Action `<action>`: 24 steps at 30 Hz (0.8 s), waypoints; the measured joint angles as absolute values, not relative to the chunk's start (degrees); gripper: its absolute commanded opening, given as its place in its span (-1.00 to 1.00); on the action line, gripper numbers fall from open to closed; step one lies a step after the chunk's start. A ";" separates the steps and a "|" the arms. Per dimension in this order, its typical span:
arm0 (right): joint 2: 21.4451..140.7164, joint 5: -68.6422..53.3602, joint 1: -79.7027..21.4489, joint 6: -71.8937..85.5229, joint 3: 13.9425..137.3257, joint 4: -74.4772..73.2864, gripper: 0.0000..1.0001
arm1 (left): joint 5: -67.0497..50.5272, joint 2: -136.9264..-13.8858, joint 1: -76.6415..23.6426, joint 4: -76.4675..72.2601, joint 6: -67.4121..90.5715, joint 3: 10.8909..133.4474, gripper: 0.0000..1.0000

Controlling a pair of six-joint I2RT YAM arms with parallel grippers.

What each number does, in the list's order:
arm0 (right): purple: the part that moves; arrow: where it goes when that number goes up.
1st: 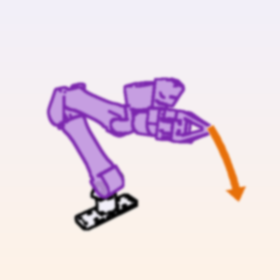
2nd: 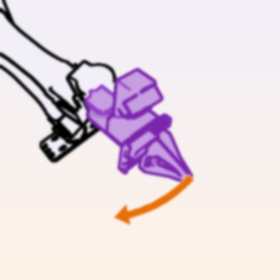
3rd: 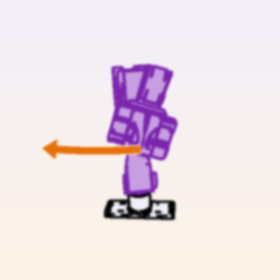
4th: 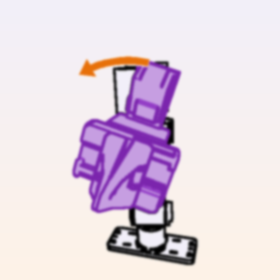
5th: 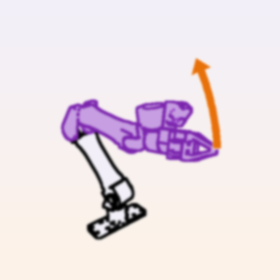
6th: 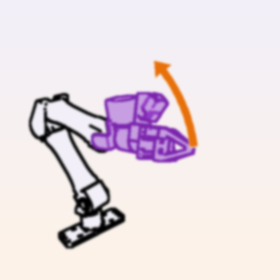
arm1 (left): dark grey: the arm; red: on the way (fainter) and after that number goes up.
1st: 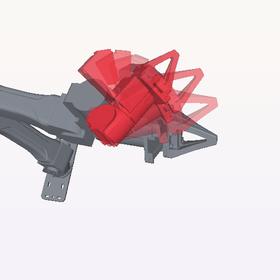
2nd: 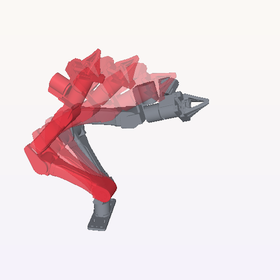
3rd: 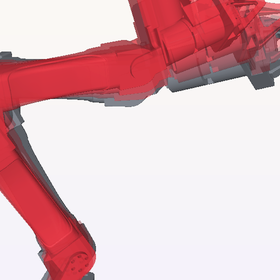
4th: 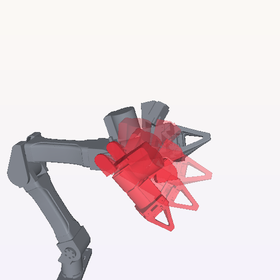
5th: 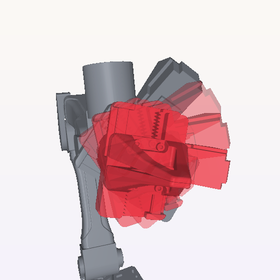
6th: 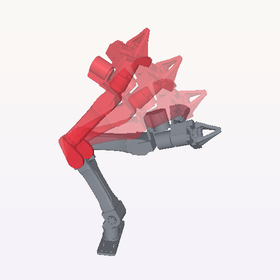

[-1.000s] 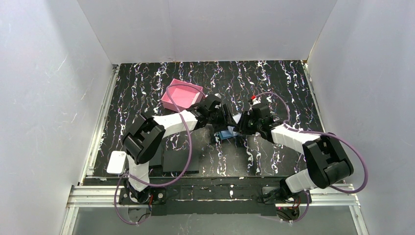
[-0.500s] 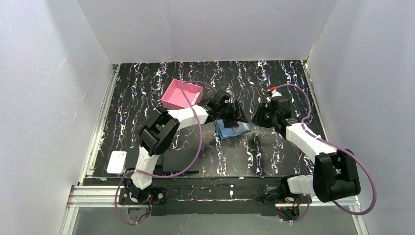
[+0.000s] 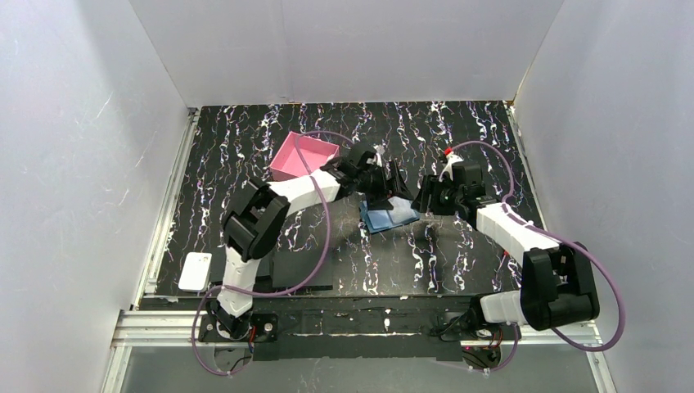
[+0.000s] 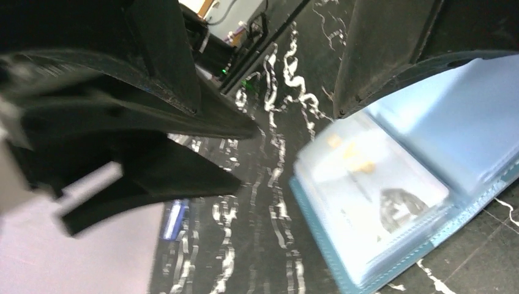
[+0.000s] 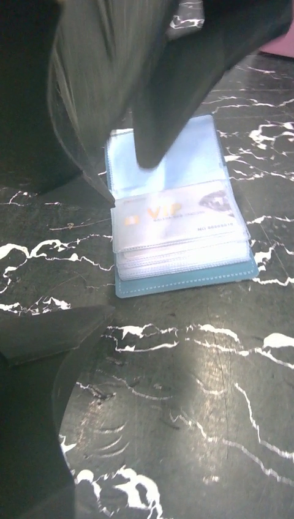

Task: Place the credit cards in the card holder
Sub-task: Turn over the card slot in the card holder.

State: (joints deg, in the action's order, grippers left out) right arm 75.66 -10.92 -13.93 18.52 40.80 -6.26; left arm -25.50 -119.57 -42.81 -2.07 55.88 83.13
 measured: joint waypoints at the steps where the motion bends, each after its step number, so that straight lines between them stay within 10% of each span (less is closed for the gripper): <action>1: 76.03 -11.81 -13.93 18.15 40.84 -6.09 0.50 | -26.41 -118.15 -42.28 -1.52 55.57 82.85 0.64; 17: 84.01 -9.56 -23.09 15.92 53.19 -9.52 0.59 | -24.25 -76.40 -24.56 36.58 32.40 82.41 0.82; 24: 83.85 -9.63 -23.42 16.32 56.58 -12.08 0.59 | -20.25 -78.06 -12.01 42.30 26.92 83.50 0.87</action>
